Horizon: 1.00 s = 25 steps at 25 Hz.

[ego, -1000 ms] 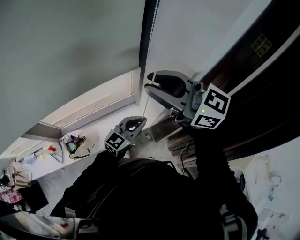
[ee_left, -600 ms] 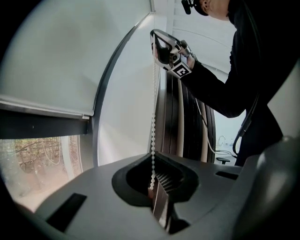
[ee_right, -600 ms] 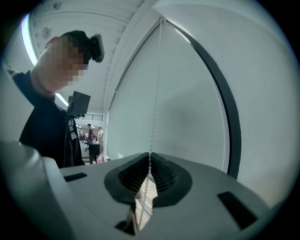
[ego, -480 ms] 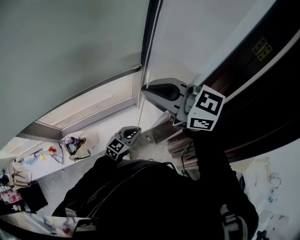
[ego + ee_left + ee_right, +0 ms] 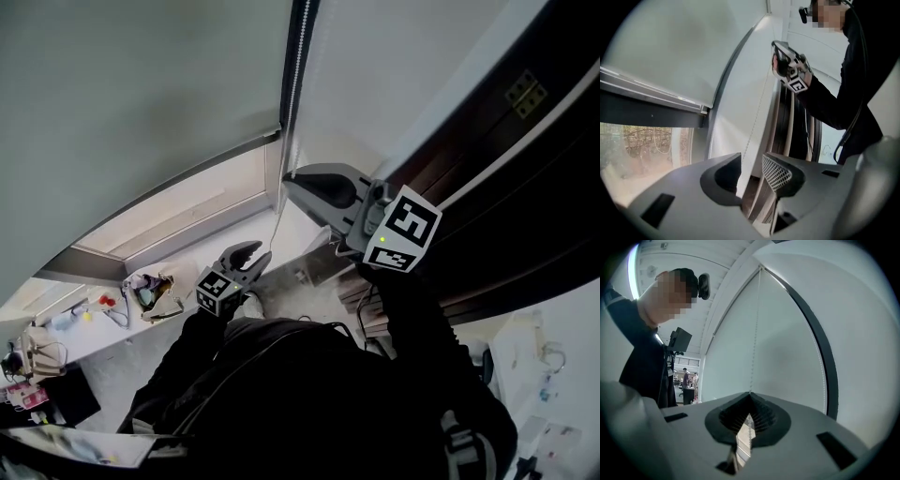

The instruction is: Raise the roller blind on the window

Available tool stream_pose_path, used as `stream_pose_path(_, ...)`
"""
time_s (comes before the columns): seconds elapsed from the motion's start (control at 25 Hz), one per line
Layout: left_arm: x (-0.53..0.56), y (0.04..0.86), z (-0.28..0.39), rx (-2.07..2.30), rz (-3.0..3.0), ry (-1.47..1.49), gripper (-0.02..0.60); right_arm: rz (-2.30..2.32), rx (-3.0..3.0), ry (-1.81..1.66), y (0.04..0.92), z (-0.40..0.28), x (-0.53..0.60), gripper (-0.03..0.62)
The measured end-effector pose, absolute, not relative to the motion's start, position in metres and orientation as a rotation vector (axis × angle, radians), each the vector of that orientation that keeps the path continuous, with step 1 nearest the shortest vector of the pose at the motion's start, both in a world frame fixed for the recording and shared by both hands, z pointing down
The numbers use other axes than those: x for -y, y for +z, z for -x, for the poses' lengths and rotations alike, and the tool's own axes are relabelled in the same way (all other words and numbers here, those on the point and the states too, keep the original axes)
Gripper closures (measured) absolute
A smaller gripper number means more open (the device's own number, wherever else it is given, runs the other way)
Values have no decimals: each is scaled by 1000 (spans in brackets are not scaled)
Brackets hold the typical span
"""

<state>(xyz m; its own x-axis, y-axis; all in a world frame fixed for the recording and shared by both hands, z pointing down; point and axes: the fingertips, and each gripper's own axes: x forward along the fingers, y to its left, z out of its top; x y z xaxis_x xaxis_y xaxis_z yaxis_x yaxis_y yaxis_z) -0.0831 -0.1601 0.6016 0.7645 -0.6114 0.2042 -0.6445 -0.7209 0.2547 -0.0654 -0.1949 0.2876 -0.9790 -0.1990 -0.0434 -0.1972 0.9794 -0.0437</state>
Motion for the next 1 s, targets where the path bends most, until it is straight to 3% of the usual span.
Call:
stream_pose_path(0.2, 184, 511, 108, 1051, -2720, -36, 453, 351, -3127, -27, 312, 61, 197, 588)
stream_pose_path(0.44, 193, 379, 91, 969, -2887, -220, 427, 383, -3185, -152, 386, 61, 193, 588)
stream_pose_path(1.0, 193, 259, 36, 717, -3062, -238, 402, 318, -3236, -267, 452, 65, 166, 588)
